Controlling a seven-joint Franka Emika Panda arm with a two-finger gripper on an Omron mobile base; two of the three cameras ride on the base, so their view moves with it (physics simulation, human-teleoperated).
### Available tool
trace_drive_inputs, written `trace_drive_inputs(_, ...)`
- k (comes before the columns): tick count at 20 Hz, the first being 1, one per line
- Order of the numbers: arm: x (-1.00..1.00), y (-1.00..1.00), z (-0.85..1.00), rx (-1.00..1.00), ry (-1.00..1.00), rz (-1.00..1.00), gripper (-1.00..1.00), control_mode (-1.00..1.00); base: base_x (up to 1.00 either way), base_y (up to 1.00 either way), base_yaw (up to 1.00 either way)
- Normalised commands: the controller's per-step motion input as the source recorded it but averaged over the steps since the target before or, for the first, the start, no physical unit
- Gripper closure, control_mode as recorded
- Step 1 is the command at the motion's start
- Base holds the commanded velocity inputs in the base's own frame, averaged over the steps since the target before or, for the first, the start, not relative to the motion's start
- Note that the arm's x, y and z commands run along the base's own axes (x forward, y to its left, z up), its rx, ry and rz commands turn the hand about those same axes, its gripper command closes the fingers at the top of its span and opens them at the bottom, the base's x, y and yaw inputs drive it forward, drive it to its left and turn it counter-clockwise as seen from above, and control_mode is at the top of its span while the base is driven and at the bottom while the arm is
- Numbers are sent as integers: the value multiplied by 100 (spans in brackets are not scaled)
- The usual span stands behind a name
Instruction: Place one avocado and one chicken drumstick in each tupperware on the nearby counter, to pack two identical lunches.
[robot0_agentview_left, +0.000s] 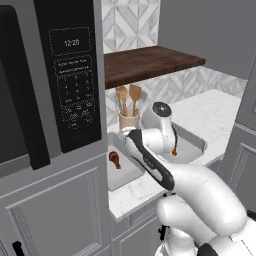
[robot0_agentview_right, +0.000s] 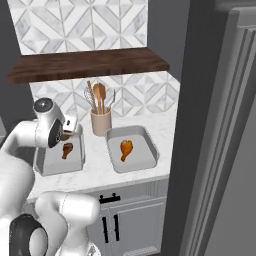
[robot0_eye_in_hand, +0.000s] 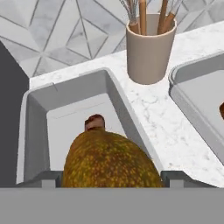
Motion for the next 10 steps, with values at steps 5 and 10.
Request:
trace_drive_inputs(5, 47, 76, -39, 0, 29, 9, 100, -100, 0, 0, 0)
trace_drive_inputs(10, 18, 46, -74, -1, 10, 11, 100, -100, 0, 0, 0)
